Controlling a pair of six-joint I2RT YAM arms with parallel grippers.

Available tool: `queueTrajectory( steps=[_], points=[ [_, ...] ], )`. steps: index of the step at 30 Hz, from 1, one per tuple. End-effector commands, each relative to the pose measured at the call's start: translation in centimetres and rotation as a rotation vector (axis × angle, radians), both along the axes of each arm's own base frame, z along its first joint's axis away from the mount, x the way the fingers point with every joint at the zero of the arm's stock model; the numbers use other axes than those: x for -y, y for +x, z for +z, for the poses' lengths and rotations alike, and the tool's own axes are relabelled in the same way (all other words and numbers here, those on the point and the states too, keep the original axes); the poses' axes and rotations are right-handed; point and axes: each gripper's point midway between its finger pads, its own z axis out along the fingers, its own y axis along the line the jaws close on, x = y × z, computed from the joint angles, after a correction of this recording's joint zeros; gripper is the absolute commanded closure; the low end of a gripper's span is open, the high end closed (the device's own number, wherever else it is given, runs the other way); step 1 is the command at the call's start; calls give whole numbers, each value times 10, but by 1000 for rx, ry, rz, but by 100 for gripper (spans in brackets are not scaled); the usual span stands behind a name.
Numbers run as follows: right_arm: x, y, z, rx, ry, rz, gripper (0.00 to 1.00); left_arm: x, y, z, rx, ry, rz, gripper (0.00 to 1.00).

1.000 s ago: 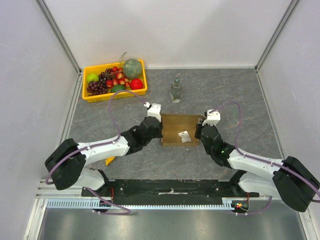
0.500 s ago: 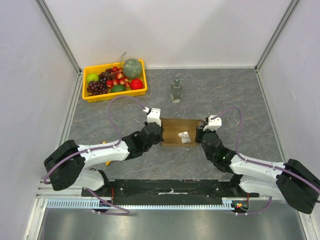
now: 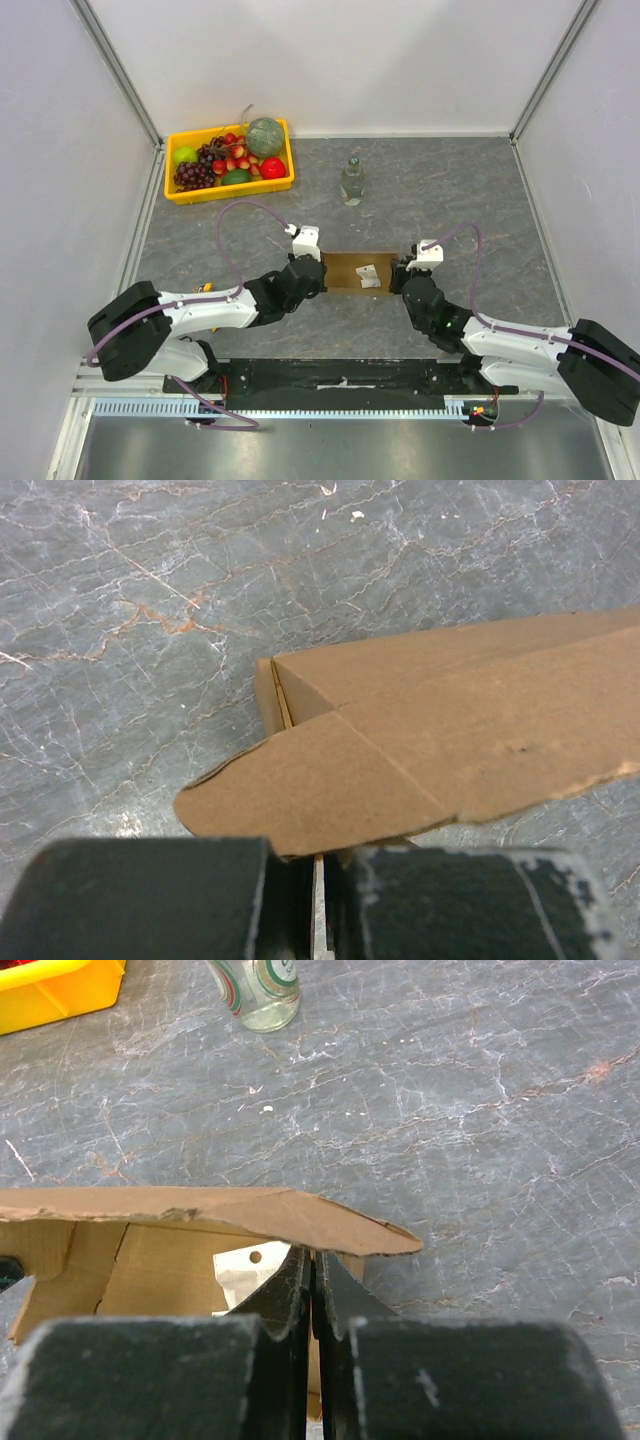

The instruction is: Fold the paper box

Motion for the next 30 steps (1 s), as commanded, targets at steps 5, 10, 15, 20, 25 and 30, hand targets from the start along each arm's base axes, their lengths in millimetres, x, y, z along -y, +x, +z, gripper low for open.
queueTrajectory(
  steps=[5, 10, 15, 20, 25, 30],
  points=[
    [0, -19, -21, -61, -2, 34, 92, -12, -19, -21, -60, -7, 22, 98],
    [3, -27, -30, -81, -5, 42, 88, -17, -23, -26, -65, 1, 26, 98],
    [2, -34, -28, -99, -19, 80, 68, -20, -26, -31, -68, 16, 29, 98],
    [1, -44, -16, -115, -13, 142, 44, -20, -25, -32, -65, 24, 33, 98],
    [-1, -63, -10, -157, 20, 234, 35, -22, -24, -33, -63, 35, 41, 98],
    [-8, -83, 18, -143, 96, 359, 40, -22, -24, -33, -63, 38, 44, 98]
  ],
)
